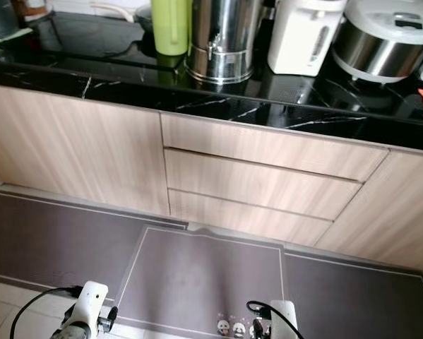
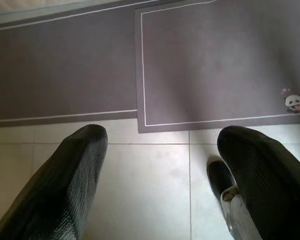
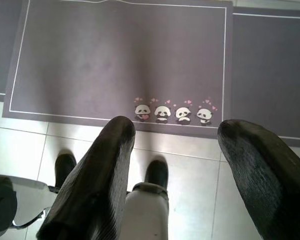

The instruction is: Kitchen organization

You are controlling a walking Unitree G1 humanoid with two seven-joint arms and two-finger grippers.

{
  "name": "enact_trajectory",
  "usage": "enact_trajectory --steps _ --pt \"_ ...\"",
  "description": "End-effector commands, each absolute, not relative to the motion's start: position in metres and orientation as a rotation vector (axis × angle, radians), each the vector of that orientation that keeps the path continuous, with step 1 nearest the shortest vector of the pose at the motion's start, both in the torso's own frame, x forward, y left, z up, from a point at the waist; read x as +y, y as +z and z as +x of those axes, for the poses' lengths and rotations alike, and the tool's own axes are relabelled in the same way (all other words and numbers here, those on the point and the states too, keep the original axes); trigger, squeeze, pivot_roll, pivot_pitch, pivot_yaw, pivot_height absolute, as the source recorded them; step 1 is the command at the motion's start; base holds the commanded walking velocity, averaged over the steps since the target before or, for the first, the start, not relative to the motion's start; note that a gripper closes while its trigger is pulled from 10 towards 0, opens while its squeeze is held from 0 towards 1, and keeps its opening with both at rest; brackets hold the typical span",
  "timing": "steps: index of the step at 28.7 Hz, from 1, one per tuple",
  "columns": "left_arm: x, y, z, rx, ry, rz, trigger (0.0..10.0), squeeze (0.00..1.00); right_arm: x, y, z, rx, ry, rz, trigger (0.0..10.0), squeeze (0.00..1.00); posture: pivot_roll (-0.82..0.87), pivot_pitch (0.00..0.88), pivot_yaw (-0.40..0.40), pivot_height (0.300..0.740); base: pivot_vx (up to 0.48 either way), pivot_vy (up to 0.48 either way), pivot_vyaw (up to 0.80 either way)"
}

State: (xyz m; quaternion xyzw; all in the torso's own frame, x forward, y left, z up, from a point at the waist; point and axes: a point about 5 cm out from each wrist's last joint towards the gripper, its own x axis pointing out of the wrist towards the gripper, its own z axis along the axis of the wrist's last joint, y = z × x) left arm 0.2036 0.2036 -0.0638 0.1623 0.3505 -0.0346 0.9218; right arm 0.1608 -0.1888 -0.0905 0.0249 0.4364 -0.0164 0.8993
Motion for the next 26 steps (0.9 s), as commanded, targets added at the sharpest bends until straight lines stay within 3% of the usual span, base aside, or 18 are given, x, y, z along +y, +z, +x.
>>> enact_trajectory --steps 1,4,26 --pt "0.202 -0.067 0.200 0.735 -0.096 0.366 10.0 0.00 -0.190 -0.092 0.158 0.917 -0.041 0.051 10.0 0.00 0.14 0.010 -0.042 0.740 0.000 -0.446 0.00" --pt "0.202 -0.067 0.199 0.741 -0.096 0.367 10.0 0.00 -0.190 -0.092 0.158 0.917 -0.039 0.049 10.0 0.00 0.14 0.009 -0.043 0.740 0.000 -0.431 0.00" --pt "0.201 -0.077 0.183 0.804 -0.074 0.323 10.0 0.00 -0.194 -0.092 0.156 0.930 -0.017 0.005 10.0 0.00 0.14 0.000 -0.068 0.740 0.000 0.000 0.00"
